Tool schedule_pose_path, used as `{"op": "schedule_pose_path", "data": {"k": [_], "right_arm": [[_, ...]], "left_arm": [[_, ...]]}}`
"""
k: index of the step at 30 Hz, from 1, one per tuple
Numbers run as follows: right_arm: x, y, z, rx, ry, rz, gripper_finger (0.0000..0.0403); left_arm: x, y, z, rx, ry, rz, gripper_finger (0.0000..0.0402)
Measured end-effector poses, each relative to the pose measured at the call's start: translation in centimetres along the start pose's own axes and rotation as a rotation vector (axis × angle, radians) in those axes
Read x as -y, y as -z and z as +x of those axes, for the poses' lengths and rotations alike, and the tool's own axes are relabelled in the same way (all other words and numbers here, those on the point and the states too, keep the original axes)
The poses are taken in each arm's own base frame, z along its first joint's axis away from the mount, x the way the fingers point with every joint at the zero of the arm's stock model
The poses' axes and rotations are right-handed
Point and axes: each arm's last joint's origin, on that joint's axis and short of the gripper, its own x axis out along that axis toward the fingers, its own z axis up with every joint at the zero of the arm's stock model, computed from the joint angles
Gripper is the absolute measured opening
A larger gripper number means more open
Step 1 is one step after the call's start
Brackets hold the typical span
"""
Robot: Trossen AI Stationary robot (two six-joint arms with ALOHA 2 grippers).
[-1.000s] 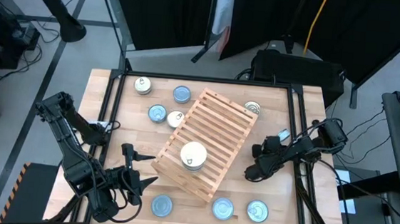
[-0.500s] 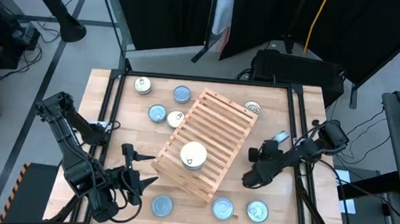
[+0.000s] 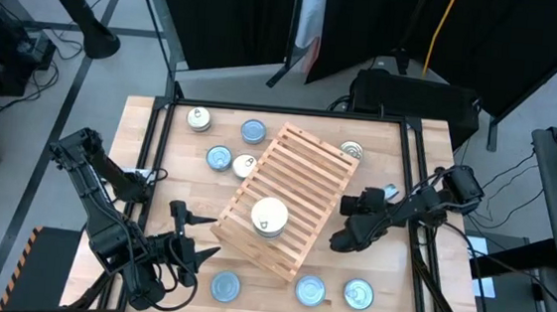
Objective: Stack canned seafood by type on shelf
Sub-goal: Put the green tuna can on the shelf
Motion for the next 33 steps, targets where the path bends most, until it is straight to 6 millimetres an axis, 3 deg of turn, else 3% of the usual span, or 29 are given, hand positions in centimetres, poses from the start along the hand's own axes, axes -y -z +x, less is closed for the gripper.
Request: {"op": "schedule_pose_path", "data": {"k": [4,9,28,33], "right_arm": [[-0.1,-0.1,0.0,0.018,-0.013,-0.010,0.0343],[-0.3,-0.2,0.7,0.025,-0.015,-0.012,0.0375],[0.3,0.3,0.5,0.001,0.019,-0.038,0.0380],[-0.3,0.9,1.3,0.020,0.073,-0.048,0.0380]], "left_arm": [[0.0,0.0,0.0,0.000,0.000,0.000,0.0327],[0.0,0.0,0.0,0.001,0.000,-0.002,0.0327],[0.0,0.0,0.0,0.000,0.002,-0.002,0.0327],[0.0,0.0,0.0,0.001,0.003,-0.003,0.0327]]}}
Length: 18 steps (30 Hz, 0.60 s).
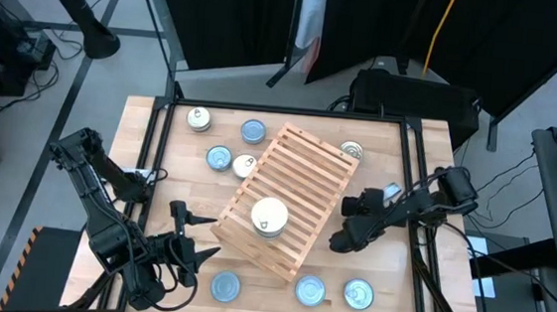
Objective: Stack canned seafood by type on shelf
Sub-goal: Put the green tuna can on the shelf
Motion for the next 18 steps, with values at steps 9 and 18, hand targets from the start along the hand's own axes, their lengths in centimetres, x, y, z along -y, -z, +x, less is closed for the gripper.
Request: {"op": "schedule_pose_path", "data": {"k": [9,18], "right_arm": [[-1.3,0.4,1.8,0.065,0.098,-0.023,0.0380],[-2.2,0.6,3.1,0.089,0.172,-0.045,0.0380]], "left_arm": [[0.0,0.0,0.0,-0.001,0.002,-0.001,0.0327],[0.0,0.0,0.0,-0.001,0.002,-0.001,0.0327]]}}
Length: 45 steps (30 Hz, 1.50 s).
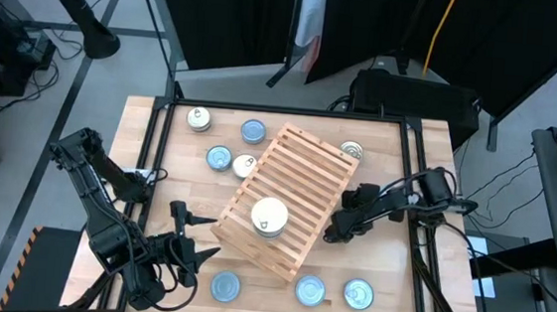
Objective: Stack canned seafood by type on shelf
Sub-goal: Put the green tuna can on the shelf
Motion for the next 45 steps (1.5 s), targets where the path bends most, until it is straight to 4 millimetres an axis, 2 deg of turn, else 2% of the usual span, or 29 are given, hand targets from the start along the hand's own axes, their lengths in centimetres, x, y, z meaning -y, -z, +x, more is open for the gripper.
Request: {"op": "schedule_pose_path", "data": {"k": [7,19,28,32,37,45], "right_arm": [[0.0,0.1,0.1,0.006,0.006,-0.009,0.0361],[0.1,0.3,-0.1,0.010,-0.001,-0.018,0.0219],[0.7,1.0,-0.7,0.028,-0.035,-0.111,0.0146],[0.9,1.3,-0.9,0.038,-0.049,-0.149,0.0131],[1.3,1.6,-1.2,0.031,-0.042,-0.205,0.0138],[2.1,1.9,-2.5,0.012,-0.009,-0.398,0.0135]], "left_arm": [[0.0,0.0,0.0,0.000,0.001,0.000,0.0327],[0.0,0.0,0.0,0.000,0.001,-0.001,0.0327],[0.0,0.0,0.0,0.000,0.000,-0.001,0.0327],[0.0,0.0,0.0,0.000,0.000,-0.002,0.0327],[0.0,0.0,0.0,0.000,0.000,-0.005,0.0327],[0.0,0.0,0.0,0.000,0.000,-0.004,0.0327]]}}
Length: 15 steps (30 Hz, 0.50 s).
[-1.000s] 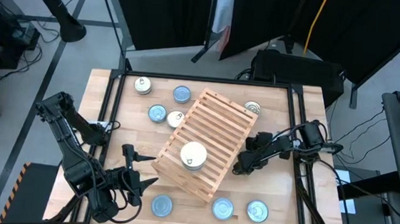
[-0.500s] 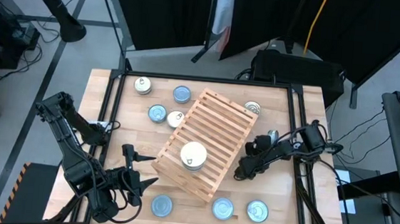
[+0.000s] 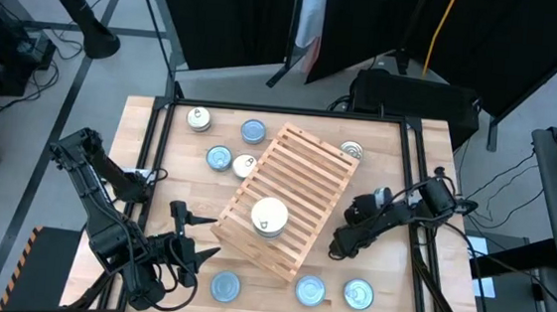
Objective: Stack canned seafood by type on shelf
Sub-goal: Put the green tuna can on the shelf
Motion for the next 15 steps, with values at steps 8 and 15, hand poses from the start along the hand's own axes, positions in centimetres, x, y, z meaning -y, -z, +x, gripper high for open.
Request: {"op": "schedule_pose_path", "data": {"k": [8,15], "right_arm": [[0.3,0.1,-3.8,0.012,-0.124,-0.194,0.0135],[1.8,-0.3,-7.0,-0.019,-0.277,-0.366,0.0135]], "left_arm": [[0.0,0.0,0.0,0.000,0.000,0.003,0.0327],[0.0,0.0,0.0,-0.002,0.003,0.002,0.0327]]}}
